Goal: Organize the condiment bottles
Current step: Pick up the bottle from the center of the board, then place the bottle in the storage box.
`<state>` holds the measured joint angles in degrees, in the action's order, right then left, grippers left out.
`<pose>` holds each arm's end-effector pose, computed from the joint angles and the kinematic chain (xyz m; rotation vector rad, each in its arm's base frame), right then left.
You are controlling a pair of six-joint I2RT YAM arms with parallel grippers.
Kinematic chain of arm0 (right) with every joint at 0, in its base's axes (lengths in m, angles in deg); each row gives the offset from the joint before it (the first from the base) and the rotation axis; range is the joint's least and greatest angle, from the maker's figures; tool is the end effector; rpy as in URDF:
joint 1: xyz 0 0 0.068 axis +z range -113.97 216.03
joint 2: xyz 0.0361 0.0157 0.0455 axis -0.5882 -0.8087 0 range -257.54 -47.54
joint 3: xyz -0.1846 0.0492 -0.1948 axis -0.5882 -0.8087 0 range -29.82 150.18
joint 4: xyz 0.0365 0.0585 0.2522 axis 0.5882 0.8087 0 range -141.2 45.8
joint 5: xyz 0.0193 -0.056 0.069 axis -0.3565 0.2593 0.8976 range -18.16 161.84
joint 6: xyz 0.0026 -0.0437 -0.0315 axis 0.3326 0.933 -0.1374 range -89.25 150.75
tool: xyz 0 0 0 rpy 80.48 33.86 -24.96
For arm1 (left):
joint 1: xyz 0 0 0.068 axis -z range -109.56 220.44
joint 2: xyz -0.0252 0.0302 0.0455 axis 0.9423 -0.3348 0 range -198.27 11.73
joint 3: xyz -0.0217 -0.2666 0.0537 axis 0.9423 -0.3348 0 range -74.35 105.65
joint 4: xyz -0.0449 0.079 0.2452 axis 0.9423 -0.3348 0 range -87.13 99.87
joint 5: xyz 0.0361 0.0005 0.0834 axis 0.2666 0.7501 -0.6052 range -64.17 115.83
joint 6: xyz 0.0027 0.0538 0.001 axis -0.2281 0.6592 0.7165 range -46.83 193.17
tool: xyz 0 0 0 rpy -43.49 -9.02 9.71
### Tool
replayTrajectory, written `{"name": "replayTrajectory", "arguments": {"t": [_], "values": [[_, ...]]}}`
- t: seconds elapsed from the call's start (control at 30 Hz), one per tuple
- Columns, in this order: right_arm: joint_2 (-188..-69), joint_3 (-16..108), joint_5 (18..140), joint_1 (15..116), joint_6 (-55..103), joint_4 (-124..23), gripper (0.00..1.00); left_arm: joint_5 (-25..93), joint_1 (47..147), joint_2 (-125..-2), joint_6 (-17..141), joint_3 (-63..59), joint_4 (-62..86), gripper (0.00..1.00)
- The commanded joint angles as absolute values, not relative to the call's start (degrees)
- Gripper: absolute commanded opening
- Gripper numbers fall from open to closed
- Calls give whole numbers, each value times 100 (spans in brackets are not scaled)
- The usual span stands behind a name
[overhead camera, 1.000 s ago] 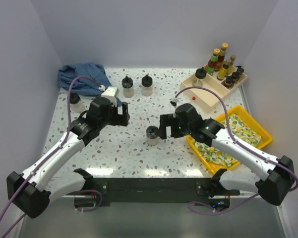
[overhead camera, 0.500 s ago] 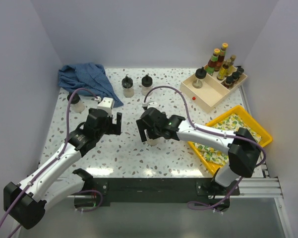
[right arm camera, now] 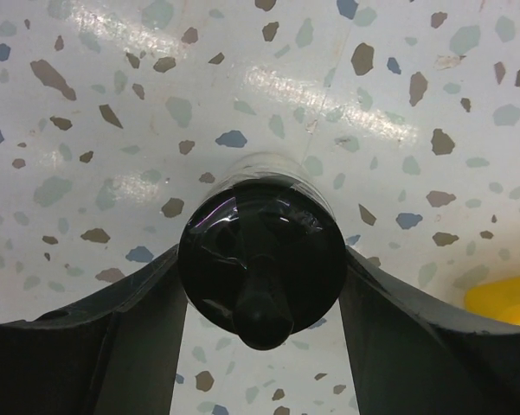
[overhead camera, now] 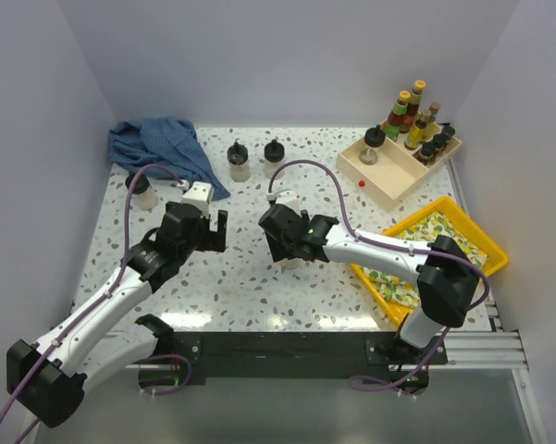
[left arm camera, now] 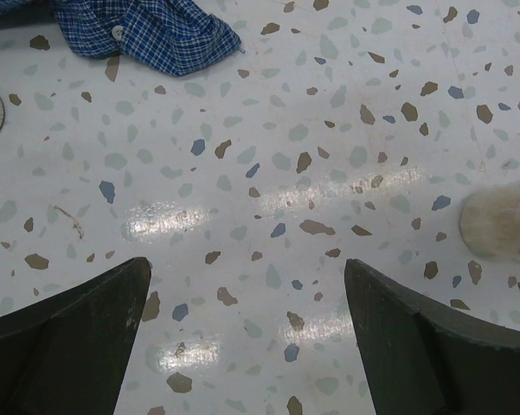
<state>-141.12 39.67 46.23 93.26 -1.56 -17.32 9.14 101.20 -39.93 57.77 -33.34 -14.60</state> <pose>0.1974 0.2782 0.2418 -0.3707 2.4154 0.0994 0.1741 -0.0918 0.2721 0.1251 2.1543 -0.1478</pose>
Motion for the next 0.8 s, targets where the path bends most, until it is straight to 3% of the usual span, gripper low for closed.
{"name": "replayTrajectory", "arguments": {"t": [0.0, 0.3, 0.6, 0.77], "values": [[-13789, 4742, 4055, 8974, 130, -1333, 20, 904, 10094, -3960, 5849, -3190, -1246, 100], [-13796, 5936, 4195, 6323, 772, -1280, 17, 966, 10093, -4021, 5858, -3199, -1254, 99], [-14816, 7062, 4143, 4958, 721, -1500, 20, 913, 10094, -4039, 5849, -3190, -1281, 99], [-15571, 7450, 4082, 4710, 632, -1561, 20, 957, 10094, -4074, 5849, -3208, -1272, 99]]}}
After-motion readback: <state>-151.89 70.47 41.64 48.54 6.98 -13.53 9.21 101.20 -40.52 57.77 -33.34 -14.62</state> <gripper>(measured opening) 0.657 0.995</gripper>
